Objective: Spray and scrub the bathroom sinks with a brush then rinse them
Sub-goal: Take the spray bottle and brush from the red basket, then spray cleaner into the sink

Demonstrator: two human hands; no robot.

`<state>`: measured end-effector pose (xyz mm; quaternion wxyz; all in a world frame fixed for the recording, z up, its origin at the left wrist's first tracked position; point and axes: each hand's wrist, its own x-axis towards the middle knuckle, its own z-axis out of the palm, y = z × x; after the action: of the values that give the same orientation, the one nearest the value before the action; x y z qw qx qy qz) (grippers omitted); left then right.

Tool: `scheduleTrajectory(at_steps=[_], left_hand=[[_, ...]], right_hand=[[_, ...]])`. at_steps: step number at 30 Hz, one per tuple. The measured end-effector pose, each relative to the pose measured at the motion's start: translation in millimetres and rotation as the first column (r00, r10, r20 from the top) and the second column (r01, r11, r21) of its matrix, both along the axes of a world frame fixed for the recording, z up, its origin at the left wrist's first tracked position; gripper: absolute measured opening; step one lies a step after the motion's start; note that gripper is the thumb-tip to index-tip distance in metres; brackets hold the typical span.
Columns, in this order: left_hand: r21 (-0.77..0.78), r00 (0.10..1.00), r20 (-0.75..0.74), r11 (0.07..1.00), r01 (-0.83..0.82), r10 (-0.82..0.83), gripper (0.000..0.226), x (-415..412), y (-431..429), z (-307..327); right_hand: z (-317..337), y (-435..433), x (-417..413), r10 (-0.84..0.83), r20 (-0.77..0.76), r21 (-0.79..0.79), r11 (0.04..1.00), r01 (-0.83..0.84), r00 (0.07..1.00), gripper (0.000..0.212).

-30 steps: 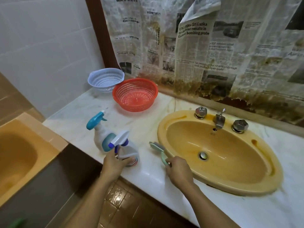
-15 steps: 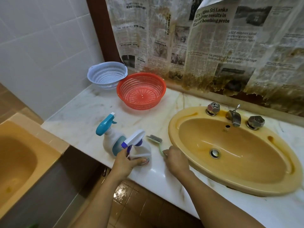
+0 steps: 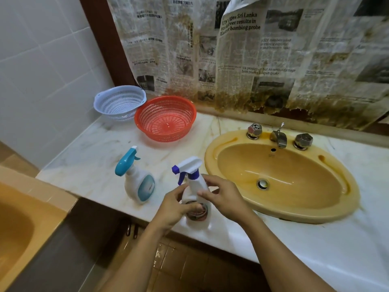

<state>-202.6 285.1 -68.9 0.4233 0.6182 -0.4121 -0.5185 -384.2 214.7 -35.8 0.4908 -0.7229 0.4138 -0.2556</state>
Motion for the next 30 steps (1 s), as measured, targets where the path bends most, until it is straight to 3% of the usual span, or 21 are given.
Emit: scheduleTrajectory(at_steps=[4, 7, 11, 13, 17, 22, 26, 30], left_hand=[[-0.035, 0.997, -0.022, 0.997, 0.067, -0.068, 0.056, -32.3, 2.3, 12.0], [-0.069, 0.998, -0.019, 0.996, 0.055, -0.057, 0.068, -66.8, 8.0, 17.6], [-0.152, 1.000, -0.009, 0.988, 0.007, -0.009, 0.087, -134.3, 25.3, 27.1], [-0.187, 0.998, -0.022, 0.981, 0.053, -0.058, 0.088, -170.8, 32.7, 30.6], [-0.143, 0.982, -0.045, 0.974, 0.175, -0.183, 0.077, -226.6, 40.7, 44.4], [-0.045, 0.890, -0.051, 0.892, 0.451, -0.453, 0.068, -276.1, 51.0, 43.7], [0.015, 0.832, 0.047, 0.834, 0.552, -0.552, 0.080, -305.1, 51.6, 31.6], [0.034, 0.874, 0.197, 0.894, 0.446, -0.444, 0.092, -325.2, 58.7, 25.9]], right_hand=[[25.3, 14.1, -31.4, -0.058, 0.081, -0.035, 0.997, 0.061, 0.995, 0.034], [39.9, 28.2, -62.9, -0.206, 0.130, -0.081, 0.973, 0.217, 0.970, 0.036], [52.7, 43.4, -110.7, -0.520, 0.211, -0.022, 0.844, 0.536, 0.828, 0.023], [57.4, 51.3, -138.8, -0.583, 0.195, -0.025, 0.801, 0.598, 0.789, 0.020], [64.5, 65.6, -202.8, -0.585, 0.185, 0.079, 0.810, 0.582, 0.789, 0.029], [68.7, 66.0, -277.1, -0.491, 0.399, 0.356, 0.861, 0.362, 0.775, 0.065], [61.1, 71.6, -305.8, -0.506, 0.518, 0.508, 0.831, 0.229, 0.689, 0.046], [47.6, 75.5, -305.3, -0.646, 0.411, 0.543, 0.740, 0.396, 0.643, 0.024]])
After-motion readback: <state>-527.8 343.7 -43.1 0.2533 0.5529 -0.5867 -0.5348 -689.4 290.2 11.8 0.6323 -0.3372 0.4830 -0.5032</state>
